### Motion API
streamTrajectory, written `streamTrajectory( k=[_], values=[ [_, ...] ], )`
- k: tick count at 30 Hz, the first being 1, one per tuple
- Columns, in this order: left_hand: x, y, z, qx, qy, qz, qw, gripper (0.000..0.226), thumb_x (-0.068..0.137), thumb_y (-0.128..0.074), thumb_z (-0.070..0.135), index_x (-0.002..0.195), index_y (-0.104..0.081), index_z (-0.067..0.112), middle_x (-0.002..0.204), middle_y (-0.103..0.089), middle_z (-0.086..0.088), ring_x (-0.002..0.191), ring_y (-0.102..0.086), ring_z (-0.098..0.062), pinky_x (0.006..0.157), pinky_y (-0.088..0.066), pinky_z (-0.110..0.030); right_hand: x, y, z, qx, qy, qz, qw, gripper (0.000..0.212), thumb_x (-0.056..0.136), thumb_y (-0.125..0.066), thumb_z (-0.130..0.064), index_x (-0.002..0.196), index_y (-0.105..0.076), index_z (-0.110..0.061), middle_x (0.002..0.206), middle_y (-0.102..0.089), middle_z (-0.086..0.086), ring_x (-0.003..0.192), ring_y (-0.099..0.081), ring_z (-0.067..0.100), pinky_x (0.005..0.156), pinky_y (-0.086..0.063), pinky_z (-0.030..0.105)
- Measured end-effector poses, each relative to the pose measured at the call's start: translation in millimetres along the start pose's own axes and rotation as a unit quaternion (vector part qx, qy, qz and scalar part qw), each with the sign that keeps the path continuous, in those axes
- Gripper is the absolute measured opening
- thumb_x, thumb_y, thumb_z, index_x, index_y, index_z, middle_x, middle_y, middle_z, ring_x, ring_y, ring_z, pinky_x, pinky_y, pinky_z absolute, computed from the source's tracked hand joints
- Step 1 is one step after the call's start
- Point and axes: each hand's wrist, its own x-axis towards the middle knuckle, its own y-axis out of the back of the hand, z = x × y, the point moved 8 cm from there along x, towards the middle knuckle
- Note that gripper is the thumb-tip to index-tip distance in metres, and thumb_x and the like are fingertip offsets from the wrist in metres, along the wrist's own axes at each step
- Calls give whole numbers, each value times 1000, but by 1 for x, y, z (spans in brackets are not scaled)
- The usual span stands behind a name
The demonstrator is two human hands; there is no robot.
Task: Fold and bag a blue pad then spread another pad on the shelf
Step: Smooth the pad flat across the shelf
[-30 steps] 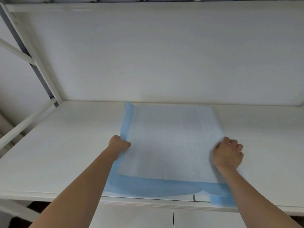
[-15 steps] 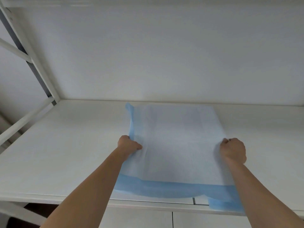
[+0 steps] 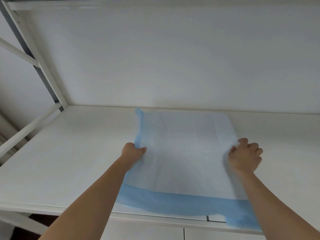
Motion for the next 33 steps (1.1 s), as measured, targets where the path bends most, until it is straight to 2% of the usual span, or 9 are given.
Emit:
streamTrajectory(
  k=[7,9,11,14,17,20,25,29,33],
  values=[
    [7,9,0,-17,2,47,999,20,86,-63,19,78,-52,5,66,-46,-5,55,-42,-18,49,-34,-25,-35,-36,-71,33,185,-85,978,39,92,-50,-17,131,-50,-15,139,-44,10,128,-36,31,103,-33,47],
    [4,11,3,14,3,54,998,19,85,-62,18,90,-57,0,78,-54,-10,63,-50,-21,54,-39,-27,-29,-38,-67,5,157,-80,984,40,93,-48,-19,133,-49,-15,142,-41,10,130,-34,31,105,-31,46],
    [1,19,8,118,-5,100,988,32,84,-61,18,110,-53,1,104,-54,-15,92,-55,-30,75,-45,-35,-16,-30,-51,-9,91,-51,995,40,91,-50,-18,131,-51,-11,140,-42,15,128,-35,35,103,-32,48],
    [-9,21,34,234,-93,182,951,44,86,-59,22,126,-44,12,125,-38,-10,117,-37,-31,98,-33,-41,-1,-18,-23,-12,-8,-21,1000,34,90,-51,-14,121,-53,-2,129,-44,22,121,-36,39,97,-34,47],
    [-5,-8,46,248,-148,121,950,35,91,-54,27,123,-54,12,126,-44,-9,120,-38,-29,100,-33,-39,6,-12,-7,-28,-66,-27,997,33,94,-46,-17,119,-52,4,123,-45,25,117,-39,40,93,-37,46],
    [1,-36,38,247,-132,47,959,31,92,-55,29,109,-58,4,120,-51,-15,116,-48,-32,95,-41,-38,13,-17,11,31,-114,-57,991,31,96,-43,-20,112,-58,2,116,-53,24,112,-48,41,85,-44,46],
    [6,-42,35,204,-112,59,971,4,84,-58,9,82,-58,5,99,-57,-9,96,-57,-30,72,-40,-29,25,-19,30,168,-139,-78,973,30,93,-52,-17,72,-64,0,69,-59,15,71,-60,34,66,-46,33],
    [8,-41,34,185,-110,58,975,30,77,-58,2,58,-37,11,63,-41,0,58,-43,-19,48,-30,-25,25,-12,33,210,-155,-56,964,23,92,-56,-15,87,-71,2,85,-67,19,85,-64,37,72,-46,33],
    [9,-39,34,170,-120,55,976,38,75,-59,0,54,-30,13,57,-33,1,58,-37,-22,45,-26,-25,33,-14,37,218,-170,-63,959,20,88,-57,-12,81,-71,0,78,-65,18,73,-63,34,71,-49,34]
  ],
)
